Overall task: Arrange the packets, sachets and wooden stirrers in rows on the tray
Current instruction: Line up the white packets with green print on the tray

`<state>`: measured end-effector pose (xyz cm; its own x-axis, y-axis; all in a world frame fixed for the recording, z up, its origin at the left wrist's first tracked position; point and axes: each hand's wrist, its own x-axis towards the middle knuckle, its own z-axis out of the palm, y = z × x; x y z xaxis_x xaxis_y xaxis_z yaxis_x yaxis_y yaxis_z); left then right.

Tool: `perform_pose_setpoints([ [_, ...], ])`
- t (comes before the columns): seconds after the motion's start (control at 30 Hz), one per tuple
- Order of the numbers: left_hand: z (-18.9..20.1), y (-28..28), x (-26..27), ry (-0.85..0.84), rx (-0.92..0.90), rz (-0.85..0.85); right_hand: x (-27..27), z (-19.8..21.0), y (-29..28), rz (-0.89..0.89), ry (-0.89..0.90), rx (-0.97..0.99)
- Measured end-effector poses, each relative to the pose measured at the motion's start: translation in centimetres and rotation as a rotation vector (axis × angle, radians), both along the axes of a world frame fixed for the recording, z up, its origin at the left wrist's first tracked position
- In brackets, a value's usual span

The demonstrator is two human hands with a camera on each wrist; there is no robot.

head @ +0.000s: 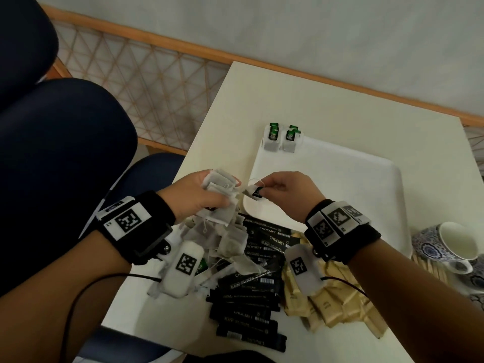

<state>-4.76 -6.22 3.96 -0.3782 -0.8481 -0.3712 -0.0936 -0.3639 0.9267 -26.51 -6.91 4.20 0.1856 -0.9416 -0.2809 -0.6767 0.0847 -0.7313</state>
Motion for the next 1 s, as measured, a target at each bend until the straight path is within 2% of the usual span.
perform_pose_setpoints([
  [0.23, 0.9, -1.7, -0.1, 0.199, 0.153, 0.055, -1.0, 0.2, -0.4, 0.008, 0.027, 0.007],
  [0.4, 0.7, -2.9, -1.2, 0.131, 0.086, 0.188, -1.8, 0.2, -1.3, 0.012, 0.102, -0.043],
  [0.5, 0.6, -4.0, -1.7, 0.156, 0.073, 0.215, -2.9, -0.1, -2.6, 0.003, 0.184, -0.101],
  [0.6, 0.5, -5.4, -2.0, 0.182, 0.105, 0.227, -3.6, -0.7, -4.1, 0.020, 0.259, -0.067],
  [0.77, -0.2, -8.3, -2.5, 0.191, 0.103, 0.227, -4.3, -1.3, -6.9, -0.044, 0.178, -0.046],
  [1.0, -1.7, -11.6, -2.9, 0.161, 0.100, 0.230, -3.6, -2.2, -12.3, 0.034, 0.219, -0.034],
])
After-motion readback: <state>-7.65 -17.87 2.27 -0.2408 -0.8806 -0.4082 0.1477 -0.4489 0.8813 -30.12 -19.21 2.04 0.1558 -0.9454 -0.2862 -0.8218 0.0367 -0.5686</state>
